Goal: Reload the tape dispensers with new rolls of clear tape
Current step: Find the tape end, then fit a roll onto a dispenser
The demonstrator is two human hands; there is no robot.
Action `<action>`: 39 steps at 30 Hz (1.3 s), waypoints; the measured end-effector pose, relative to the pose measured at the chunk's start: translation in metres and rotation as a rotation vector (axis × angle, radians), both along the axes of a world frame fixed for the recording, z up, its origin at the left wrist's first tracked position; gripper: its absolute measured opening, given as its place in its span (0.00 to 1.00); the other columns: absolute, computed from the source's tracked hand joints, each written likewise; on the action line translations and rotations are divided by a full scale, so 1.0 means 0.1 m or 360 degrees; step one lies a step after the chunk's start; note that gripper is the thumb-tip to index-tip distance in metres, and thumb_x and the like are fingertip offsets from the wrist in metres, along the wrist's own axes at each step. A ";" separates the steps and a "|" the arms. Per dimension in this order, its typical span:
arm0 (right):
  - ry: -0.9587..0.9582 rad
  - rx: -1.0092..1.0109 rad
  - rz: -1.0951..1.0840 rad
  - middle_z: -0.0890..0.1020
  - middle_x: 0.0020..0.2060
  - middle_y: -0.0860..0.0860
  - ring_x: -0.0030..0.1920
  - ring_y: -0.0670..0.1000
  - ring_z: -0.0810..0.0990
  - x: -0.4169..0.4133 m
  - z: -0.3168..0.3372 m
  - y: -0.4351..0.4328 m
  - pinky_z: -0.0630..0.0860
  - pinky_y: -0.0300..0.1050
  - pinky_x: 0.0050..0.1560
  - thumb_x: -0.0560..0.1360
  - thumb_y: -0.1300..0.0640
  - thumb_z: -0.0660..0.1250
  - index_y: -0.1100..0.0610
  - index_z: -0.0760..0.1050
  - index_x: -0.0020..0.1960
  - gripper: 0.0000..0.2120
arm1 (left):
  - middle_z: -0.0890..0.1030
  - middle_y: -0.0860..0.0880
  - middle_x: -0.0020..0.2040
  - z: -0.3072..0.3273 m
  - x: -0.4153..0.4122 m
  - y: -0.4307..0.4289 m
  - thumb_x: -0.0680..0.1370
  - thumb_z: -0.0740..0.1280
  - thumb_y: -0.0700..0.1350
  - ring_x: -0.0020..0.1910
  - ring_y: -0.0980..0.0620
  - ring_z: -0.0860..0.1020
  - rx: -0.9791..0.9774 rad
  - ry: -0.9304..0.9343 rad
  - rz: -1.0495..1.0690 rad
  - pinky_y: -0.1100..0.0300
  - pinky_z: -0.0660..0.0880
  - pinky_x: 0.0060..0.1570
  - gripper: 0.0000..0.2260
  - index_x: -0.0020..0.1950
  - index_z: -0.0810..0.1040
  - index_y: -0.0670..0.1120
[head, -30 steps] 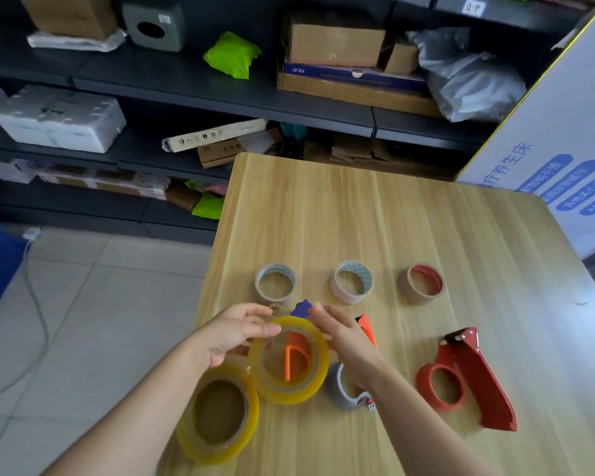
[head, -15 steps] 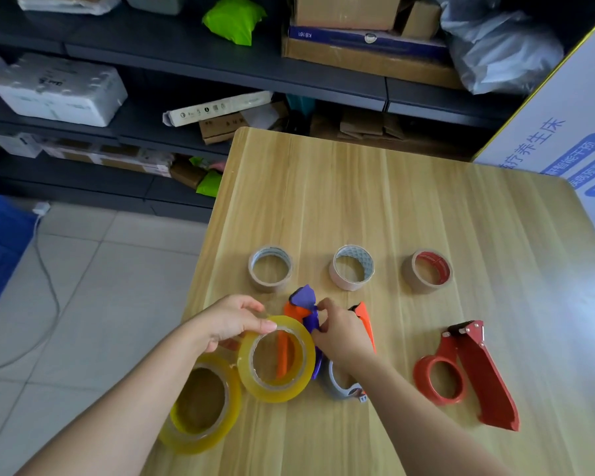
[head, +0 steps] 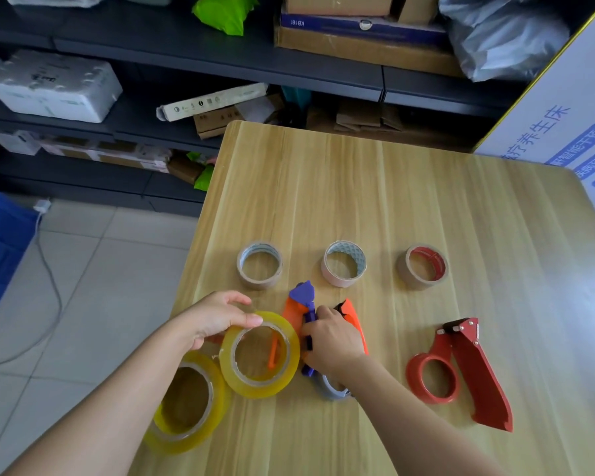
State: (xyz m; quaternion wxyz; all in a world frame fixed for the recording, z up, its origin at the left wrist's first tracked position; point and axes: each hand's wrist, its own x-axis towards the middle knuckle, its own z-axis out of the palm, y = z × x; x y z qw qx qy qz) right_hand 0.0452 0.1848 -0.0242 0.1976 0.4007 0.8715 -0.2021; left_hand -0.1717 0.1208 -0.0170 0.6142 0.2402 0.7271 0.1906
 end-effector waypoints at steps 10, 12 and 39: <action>0.0211 -0.0130 0.0039 0.69 0.46 0.48 0.46 0.50 0.70 0.10 -0.03 0.05 0.67 0.43 0.40 0.73 0.55 0.67 0.47 0.75 0.62 0.17 | 0.85 0.51 0.50 0.04 0.10 0.05 0.71 0.75 0.44 0.61 0.49 0.75 0.0063 -0.0129 0.0037 0.52 0.63 0.64 0.21 0.62 0.75 0.50; 0.0219 -0.0173 0.0042 0.72 0.49 0.49 0.50 0.51 0.73 0.14 0.00 0.09 0.68 0.43 0.41 0.74 0.55 0.67 0.44 0.74 0.63 0.19 | 0.83 0.50 0.52 0.03 0.15 0.10 0.72 0.74 0.44 0.61 0.49 0.73 0.0074 -0.0145 0.0060 0.55 0.62 0.61 0.21 0.63 0.74 0.49; 0.0614 -0.0496 -0.0457 0.82 0.49 0.51 0.48 0.51 0.79 0.30 0.01 0.03 0.76 0.46 0.53 0.76 0.64 0.63 0.43 0.72 0.70 0.27 | 0.84 0.50 0.51 -0.06 0.30 0.16 0.69 0.77 0.44 0.60 0.49 0.76 -0.0007 -0.0124 -0.0334 0.45 0.60 0.71 0.23 0.61 0.73 0.50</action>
